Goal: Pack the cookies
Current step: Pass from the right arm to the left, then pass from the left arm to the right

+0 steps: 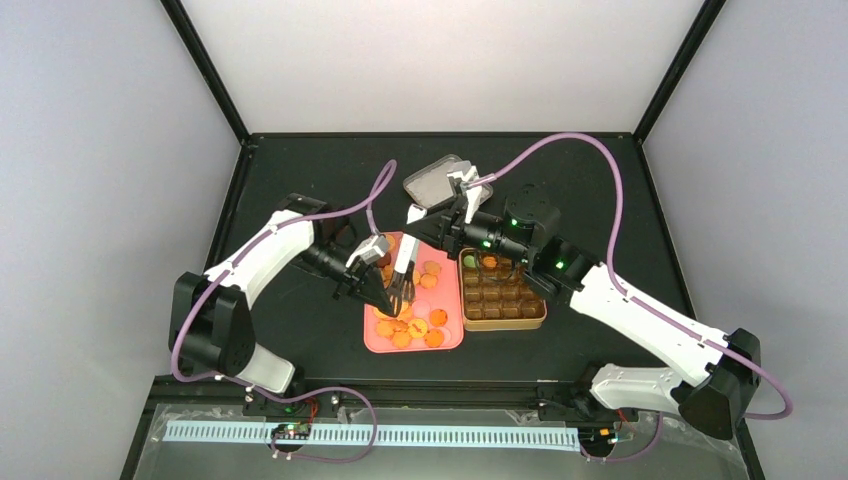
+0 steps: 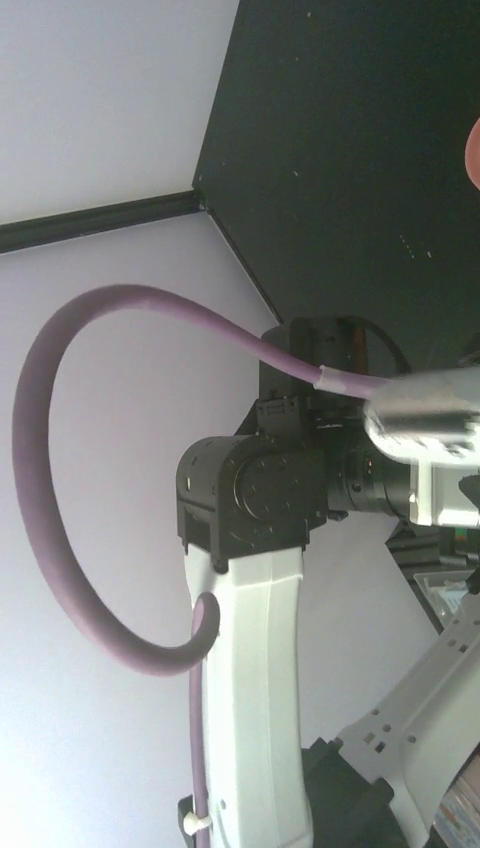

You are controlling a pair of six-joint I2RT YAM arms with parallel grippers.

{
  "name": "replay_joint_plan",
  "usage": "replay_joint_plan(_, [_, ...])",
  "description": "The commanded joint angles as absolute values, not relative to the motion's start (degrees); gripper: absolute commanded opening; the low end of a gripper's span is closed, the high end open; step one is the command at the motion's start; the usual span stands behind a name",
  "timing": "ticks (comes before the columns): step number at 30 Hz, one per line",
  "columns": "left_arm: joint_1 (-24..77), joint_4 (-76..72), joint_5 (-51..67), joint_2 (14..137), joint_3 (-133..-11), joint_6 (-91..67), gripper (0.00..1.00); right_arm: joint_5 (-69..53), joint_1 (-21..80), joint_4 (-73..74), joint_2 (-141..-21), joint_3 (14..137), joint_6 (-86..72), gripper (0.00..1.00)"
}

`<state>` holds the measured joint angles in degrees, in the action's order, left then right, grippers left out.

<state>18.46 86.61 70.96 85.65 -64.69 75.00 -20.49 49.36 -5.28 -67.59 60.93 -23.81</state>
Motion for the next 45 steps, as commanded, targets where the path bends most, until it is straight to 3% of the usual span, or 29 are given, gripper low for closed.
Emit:
replay_joint_plan(1, [18.54, 88.79, 73.33, 86.17, -66.23, 76.3, 0.01, -22.15, 49.69, -6.88, -66.73, 60.4, -23.29, 0.31])
replay_joint_plan(5, [18.54, 88.84, 73.3, 85.83, -66.56, 75.86, 0.02, -22.32, 49.5, -5.78, -66.03, 60.47, -22.64, 0.42])
replay_joint_plan(9, [18.5, 88.83, 73.56, 85.54, -67.12, 75.26, 0.02, -23.11, 48.66, -4.25, -65.64, 60.47, -22.53, 0.7])
replay_joint_plan(16, [18.54, 87.9, 73.56, 85.06, -68.26, 73.36, 0.02, -21.96, 46.26, -5.55, -62.85, 56.11, -26.11, 0.99])
replay_joint_plan(24, [18.54, 79.28, 71.39, 82.28, -68.26, 63.8, 0.01, -22.16, 44.46, -6.75, -60.92, 50.42, -29.63, 1.0])
replay_joint_plan(33, [18.96, 72.15, 69.05, 79.99, -67.19, 55.72, 0.02, -28.83, 44.45, -12.32, -69.66, 53.98, -30.8, 0.99])
replay_joint_plan(45, [19.23, 67.64, 65.52, 78.55, -66.09, 51.76, 0.02, -35.34, 45.05, -17.34, -76.55, 58.6, -35.65, 0.89])
